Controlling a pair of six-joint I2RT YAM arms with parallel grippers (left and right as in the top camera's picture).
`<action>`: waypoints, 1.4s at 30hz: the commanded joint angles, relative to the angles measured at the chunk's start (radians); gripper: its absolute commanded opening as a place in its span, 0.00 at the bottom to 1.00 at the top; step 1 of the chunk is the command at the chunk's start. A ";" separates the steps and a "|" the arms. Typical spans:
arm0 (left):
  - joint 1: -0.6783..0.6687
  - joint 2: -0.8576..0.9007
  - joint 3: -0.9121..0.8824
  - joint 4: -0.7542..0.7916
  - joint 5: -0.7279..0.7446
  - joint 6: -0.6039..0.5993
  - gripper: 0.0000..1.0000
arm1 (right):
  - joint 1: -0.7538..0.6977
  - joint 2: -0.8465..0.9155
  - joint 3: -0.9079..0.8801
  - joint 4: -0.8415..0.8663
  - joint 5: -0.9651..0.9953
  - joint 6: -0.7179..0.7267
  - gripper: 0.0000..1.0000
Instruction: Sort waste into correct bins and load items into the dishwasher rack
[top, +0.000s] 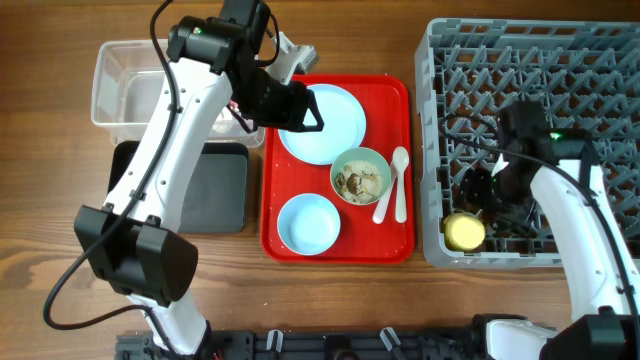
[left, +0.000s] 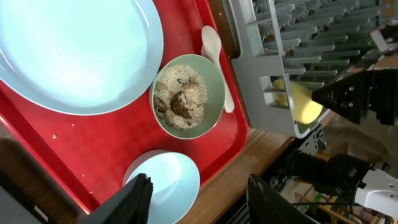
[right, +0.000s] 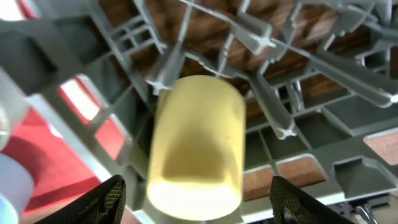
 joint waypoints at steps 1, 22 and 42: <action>-0.003 -0.018 0.005 0.002 -0.006 0.001 0.50 | 0.003 0.000 0.066 -0.003 -0.027 -0.027 0.76; 0.071 -0.057 0.005 0.074 -0.071 -0.184 0.46 | 0.261 -0.060 0.270 0.112 -0.153 0.040 0.66; 0.011 -0.130 0.005 0.086 -0.387 -0.369 0.49 | 0.393 0.043 0.298 0.160 0.075 0.222 0.66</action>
